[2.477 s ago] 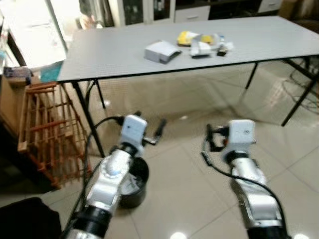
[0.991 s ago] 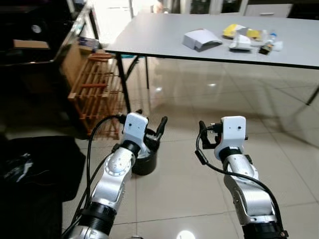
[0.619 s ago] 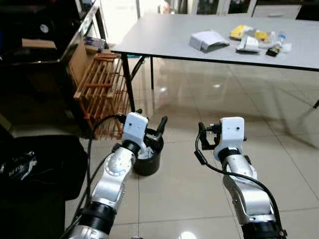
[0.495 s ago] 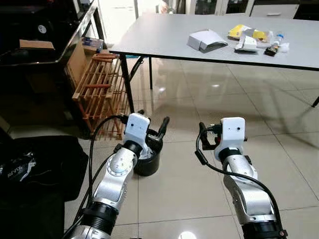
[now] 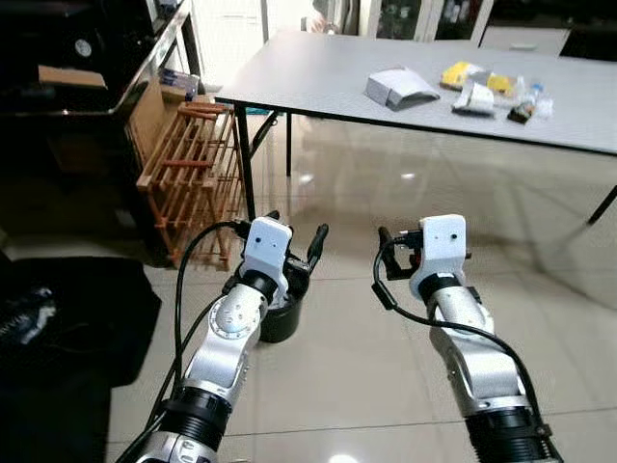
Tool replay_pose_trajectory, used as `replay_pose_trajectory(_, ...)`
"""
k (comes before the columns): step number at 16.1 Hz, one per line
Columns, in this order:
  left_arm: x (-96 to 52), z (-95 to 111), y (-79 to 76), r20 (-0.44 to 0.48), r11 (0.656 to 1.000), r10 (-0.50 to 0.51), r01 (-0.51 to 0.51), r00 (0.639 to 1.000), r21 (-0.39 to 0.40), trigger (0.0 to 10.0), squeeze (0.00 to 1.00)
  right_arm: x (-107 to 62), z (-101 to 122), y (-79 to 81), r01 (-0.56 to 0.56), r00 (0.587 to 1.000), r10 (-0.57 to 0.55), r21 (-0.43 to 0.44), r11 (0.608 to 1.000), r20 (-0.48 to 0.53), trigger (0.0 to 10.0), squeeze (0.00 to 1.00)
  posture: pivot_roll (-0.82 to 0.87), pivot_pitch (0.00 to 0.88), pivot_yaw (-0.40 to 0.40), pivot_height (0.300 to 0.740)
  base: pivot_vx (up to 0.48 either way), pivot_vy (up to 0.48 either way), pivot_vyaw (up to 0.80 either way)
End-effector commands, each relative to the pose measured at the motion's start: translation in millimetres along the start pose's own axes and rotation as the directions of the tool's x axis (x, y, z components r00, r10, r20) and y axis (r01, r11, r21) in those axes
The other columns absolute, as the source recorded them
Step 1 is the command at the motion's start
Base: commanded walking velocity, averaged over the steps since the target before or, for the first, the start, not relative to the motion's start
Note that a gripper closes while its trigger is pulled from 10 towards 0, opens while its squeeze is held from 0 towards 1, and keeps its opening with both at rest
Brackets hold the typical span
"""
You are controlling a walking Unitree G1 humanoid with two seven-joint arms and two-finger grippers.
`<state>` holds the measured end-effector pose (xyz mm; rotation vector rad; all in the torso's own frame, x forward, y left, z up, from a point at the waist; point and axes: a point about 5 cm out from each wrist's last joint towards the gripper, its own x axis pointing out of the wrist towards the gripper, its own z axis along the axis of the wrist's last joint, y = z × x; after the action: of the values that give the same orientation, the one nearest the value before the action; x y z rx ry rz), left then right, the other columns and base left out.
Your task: Picking trash to rubbish bin
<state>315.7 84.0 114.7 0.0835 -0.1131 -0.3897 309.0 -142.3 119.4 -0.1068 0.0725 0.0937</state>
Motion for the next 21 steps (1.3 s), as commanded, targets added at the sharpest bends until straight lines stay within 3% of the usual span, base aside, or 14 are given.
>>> replay_pose_trajectory(1,2.9,1.9,-1.8,0.011,1.000,0.010,-0.010,1.000,0.006,10.0,0.00,2.3,2.3,-0.2,-0.019,1.000,0.019,-0.019,1.000,0.002,10.0,0.00,-0.03,0.006,-0.079,0.740,0.000,0.000,0.00)
replay_pose_trajectory(6,7.2,0.9,-11.6,0.025,0.998,0.043,-0.042,0.999,-0.042,10.0,0.00,3.2,6.8,-11.2,-0.056,0.998,0.056,-0.080,0.995,-0.001,10.0,0.00,-0.06,0.000,-0.146,0.740,0.000,0.000,0.00)
replay_pose_trajectory(12,8.7,1.9,-20.3,0.034,0.999,-0.030,0.031,0.999,-0.026,10.0,0.00,-0.4,2.3,-10.4,-0.003,1.000,0.003,-0.037,0.999,0.001,10.0,0.00,-0.06,0.004,-0.086,0.740,0.000,0.000,0.00)
replay_pose_trajectory(16,9.7,6.0,-7.7,0.054,0.999,-0.035,0.035,0.998,-0.002,10.0,0.00,-2.9,1.5,-3.3,0.028,0.999,-0.028,-0.004,1.000,0.015,10.0,0.00,-0.06,0.013,-0.047,0.740,0.000,0.000,0.00)
replay_pose_trajectory(18,12.1,8.7,-6.7,0.060,0.999,-0.037,0.036,0.998,0.010,10.0,0.00,-5.0,1.1,-11.8,0.063,0.998,-0.063,-0.002,0.998,0.019,10.0,0.00,-0.06,0.021,-0.034,0.740,0.000,0.000,0.00)
replay_pose_trajectory(21,13.9,8.2,-16.2,0.059,0.996,-0.089,0.089,0.994,0.014,10.0,0.00,-13.0,-0.2,-38.1,0.152,0.988,-0.152,-0.028,0.988,0.028,10.0,0.00,-0.11,0.021,0.025,0.740,0.000,0.000,0.00)
